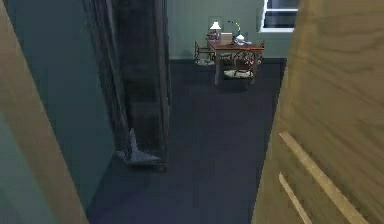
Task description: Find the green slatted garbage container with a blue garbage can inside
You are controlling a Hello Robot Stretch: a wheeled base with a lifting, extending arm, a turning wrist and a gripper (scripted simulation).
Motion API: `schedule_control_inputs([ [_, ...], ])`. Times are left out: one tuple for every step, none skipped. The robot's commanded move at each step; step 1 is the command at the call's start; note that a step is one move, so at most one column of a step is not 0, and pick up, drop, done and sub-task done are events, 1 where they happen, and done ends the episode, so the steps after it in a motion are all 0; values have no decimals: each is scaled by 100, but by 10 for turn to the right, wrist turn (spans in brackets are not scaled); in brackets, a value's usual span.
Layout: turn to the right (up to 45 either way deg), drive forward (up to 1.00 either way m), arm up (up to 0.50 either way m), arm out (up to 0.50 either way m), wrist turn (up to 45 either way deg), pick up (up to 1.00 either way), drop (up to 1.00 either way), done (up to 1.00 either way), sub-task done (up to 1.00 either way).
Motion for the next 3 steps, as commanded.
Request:
schedule_control_inputs([
  [0,100,0,0,0,0,0,0,0],
  [240,0,0,0,0,0,0,0,0],
  [0,30,0,0,0,0,0,0,0],
])
